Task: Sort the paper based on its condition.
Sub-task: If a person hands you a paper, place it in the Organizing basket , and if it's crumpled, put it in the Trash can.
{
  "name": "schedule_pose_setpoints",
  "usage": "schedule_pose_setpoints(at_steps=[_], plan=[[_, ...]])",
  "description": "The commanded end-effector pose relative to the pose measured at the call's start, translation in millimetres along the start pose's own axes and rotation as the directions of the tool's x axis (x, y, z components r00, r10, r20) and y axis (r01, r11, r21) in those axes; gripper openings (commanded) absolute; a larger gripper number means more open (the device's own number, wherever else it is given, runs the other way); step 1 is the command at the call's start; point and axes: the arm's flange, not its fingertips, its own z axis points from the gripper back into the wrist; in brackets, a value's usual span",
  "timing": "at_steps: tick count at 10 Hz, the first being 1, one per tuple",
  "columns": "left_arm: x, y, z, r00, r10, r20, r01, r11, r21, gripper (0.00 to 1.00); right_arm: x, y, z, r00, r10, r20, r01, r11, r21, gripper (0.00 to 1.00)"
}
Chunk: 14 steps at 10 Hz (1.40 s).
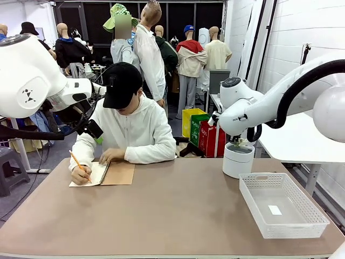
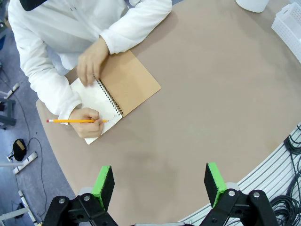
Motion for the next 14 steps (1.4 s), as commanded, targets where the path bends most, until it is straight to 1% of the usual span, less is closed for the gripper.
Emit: schedule_pose_setpoints(at_steps=[1,4,6,7,9,10,14], plan=[[0,1,1,1.000,-0.003,0.002,0.003,1.000,0.000,1.00,7,-7,-5,0.999,-0.032,-0.037,0.032,0.999,-0.021,0.30],[0,1,1,1.000,-0.003,0.002,0.003,1.000,0.000,1.00,7,-11,-15,0.997,-0.038,-0.061,0.037,0.999,-0.019,0.30],[0,1,1,1.000,-0.003,0.002,0.003,1.000,0.000,1.00,9,-14,-21,0.997,-0.058,-0.058,0.057,0.998,-0.018,0.30],[0,1,1,1.000,-0.003,0.002,0.003,1.000,0.000,1.00,10,-14,-24,0.996,-0.068,-0.063,0.067,0.998,-0.020,0.47],[0,1,1,1.000,-0.003,0.002,0.003,1.000,0.000,1.00,11,-15,-19,0.995,-0.081,-0.065,0.080,0.997,-0.023,0.87],[0,1,1,1.000,-0.003,0.002,0.003,1.000,0.000,1.00,10,-16,-18,0.994,-0.085,-0.062,0.083,0.996,-0.027,1.00],[0,1,1,1.000,-0.003,0.002,0.003,1.000,0.000,1.00,9,-15,-8,0.994,-0.086,-0.061,0.084,0.996,-0.032,1.00]])
